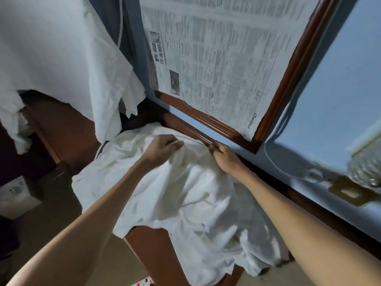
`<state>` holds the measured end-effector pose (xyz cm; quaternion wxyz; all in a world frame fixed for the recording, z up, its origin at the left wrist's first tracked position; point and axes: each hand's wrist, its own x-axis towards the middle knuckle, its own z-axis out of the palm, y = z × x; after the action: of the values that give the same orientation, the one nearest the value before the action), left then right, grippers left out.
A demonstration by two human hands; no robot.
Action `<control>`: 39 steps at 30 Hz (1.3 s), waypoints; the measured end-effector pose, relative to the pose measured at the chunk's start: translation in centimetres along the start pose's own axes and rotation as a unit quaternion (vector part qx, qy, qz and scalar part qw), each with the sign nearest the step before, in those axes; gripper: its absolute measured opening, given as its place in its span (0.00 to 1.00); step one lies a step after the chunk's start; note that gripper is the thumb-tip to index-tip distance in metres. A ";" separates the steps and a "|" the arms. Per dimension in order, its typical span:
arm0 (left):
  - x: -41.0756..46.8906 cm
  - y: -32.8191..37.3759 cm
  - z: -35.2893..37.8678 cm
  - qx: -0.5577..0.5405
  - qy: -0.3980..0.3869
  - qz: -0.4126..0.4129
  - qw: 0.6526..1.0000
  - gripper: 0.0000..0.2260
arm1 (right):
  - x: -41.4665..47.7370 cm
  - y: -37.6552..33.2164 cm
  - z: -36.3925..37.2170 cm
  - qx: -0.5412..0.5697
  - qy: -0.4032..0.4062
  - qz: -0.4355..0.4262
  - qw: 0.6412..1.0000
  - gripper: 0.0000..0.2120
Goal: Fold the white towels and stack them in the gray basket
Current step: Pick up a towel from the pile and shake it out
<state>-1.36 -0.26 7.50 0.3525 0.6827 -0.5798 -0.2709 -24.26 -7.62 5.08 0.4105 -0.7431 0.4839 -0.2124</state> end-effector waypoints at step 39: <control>-30.0 26.5 40.0 0.017 -0.337 0.145 0.930 0.13 | -58.0 26.5 -26.1 0.032 0.245 0.251 0.936 0.19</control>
<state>-53.81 20.45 3.26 0.1603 0.4656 -0.7617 -0.4211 -82.88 28.49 3.15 0.3428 -0.5089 0.7332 -0.2932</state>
